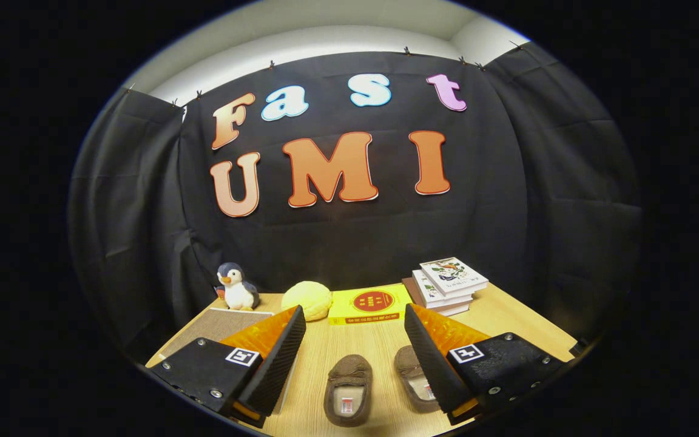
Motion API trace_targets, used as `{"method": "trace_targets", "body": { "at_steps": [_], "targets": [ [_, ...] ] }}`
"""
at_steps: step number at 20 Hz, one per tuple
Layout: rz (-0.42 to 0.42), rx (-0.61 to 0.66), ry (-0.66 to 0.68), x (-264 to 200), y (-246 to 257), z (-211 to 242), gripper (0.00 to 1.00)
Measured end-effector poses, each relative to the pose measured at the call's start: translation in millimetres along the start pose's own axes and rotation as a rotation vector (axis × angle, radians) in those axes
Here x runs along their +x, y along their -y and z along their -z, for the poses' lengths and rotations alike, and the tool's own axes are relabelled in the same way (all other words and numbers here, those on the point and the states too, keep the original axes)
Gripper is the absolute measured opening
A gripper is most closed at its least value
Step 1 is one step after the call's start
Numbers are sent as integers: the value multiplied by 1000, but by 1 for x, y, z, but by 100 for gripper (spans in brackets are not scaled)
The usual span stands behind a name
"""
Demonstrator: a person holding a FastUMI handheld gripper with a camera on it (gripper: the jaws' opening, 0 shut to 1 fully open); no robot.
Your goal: Open the storage box then place both shoes into the box .Put the left shoe in first, then the right shoe, with the right side of both shoes facing outward in a uniform manner.
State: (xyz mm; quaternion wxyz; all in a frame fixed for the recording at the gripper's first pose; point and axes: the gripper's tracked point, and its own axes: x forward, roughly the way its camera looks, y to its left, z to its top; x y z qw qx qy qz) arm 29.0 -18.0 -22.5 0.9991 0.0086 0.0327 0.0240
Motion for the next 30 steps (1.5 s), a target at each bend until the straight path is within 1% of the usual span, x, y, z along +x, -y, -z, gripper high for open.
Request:
{"method": "trace_targets", "body": {
  "at_steps": [10, 12, 15, 18, 20, 22, 25, 27, 30],
  "targets": [
    [-42, 36, -57, 14, 5, 26, 98],
    [-59, 43, -72, 19, 5, 33, 99],
    [-106, 82, -93, 25, 1, 43, 99],
    [-191, 151, -114, 32, -9, 52, 98],
    [-257, 208, -154, 37, -15, 66, 98],
    [-326, 282, -218, 43, -22, 84, 98],
    [-472, 420, -343, 44, -45, 111, 98],
    [-552, 499, -430, 45, -60, 129, 98],
    [-676, 618, -523, 45, -82, 139, 98]
  ]
}}
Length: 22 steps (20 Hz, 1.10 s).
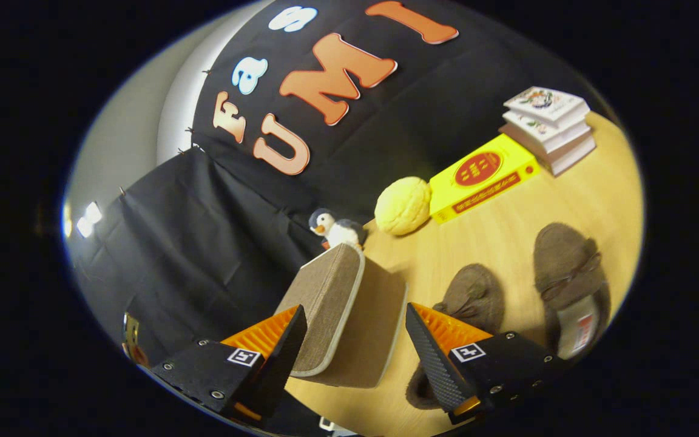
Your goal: Open the storage box then place both shoes into the box .Put the left shoe in first, then the right shoe, with the right side of both shoes facing outward in a uniform manner.
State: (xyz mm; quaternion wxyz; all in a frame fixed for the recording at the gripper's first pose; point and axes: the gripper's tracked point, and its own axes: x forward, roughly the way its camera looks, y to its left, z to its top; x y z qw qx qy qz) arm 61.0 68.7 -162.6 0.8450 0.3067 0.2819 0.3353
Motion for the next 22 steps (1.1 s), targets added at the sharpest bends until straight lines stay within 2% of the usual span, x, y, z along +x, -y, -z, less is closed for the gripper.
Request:
{"method": "trace_targets", "body": {
  "at_steps": [4, 8, 11, 14, 19, 22],
  "targets": [
    [-163, 116, -112, 21, -14, 15, 98],
    [-259, 177, -214, 35, -21, 34, 97],
    [-291, 183, -303, 45, -28, 54, 97],
    [-334, 217, -331, 50, -35, 57, 97],
    [-359, 205, -419, 58, -45, 81, 97],
    [-376, 240, -426, 64, -47, 79, 97]
  ]
}}
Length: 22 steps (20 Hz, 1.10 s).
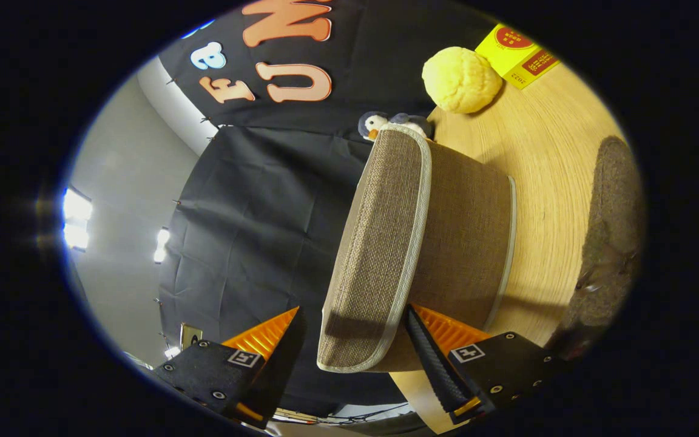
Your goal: Open the storage box then place both shoes into the box .Put the left shoe in first, then the right shoe, with the right side of both shoes facing outward in a uniform manner.
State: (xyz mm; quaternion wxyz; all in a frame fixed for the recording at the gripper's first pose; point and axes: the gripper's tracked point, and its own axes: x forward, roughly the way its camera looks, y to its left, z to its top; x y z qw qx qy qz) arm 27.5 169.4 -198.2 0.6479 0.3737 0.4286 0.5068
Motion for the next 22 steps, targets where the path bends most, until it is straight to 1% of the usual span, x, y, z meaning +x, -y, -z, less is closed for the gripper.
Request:
{"method": "trace_targets", "body": {
  "at_steps": [4, 7, 8, 10, 11, 12, 13, 15, 16, 17, 18, 19, 20, 22],
  "targets": [
    [-43, 32, 14, -6, -10, -5, 96],
    [-53, 31, 30, -14, -14, -8, 95],
    [-73, 45, 46, -18, -18, -12, 94],
    [-129, 81, 104, -26, -35, -25, 86],
    [-117, 66, 132, -26, -37, -30, 76],
    [-95, 52, 148, -23, -34, -32, 71],
    [-89, 57, 150, -21, -32, -31, 57],
    [-63, 61, 125, -14, -31, -23, 42],
    [-60, 69, 105, -11, -33, -16, 40],
    [-49, 82, 88, -7, -33, -12, 33],
    [-11, 83, 77, -2, -27, -8, 28],
    [40, 85, 68, 3, -16, -2, 9],
    [53, 89, 76, 5, -17, -3, 5],
    [78, 58, 96, 1, -21, -2, 1]
  ]
}}
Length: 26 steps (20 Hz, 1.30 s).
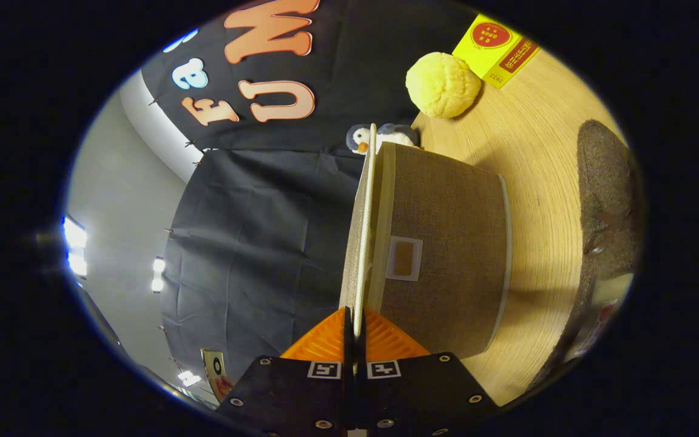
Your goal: Open the storage box then place both shoes into the box .Put the left shoe in first, then the right shoe, with the right side of both shoes facing outward in a uniform manner.
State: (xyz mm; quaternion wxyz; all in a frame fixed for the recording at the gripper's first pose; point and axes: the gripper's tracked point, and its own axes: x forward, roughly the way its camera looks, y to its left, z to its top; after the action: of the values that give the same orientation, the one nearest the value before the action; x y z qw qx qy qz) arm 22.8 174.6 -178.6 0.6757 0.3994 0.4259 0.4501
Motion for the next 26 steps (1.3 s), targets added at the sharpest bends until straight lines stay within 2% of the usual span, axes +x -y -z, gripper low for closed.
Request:
{"method": "trace_targets", "body": {
  "at_steps": [11, 19, 26],
  "targets": [
    [3, -77, 119, 10, -85, -3, 0],
    [2, -161, 150, 60, -157, -7, 1],
    [42, -204, 115, 121, -178, 0, 2]
  ]
}}
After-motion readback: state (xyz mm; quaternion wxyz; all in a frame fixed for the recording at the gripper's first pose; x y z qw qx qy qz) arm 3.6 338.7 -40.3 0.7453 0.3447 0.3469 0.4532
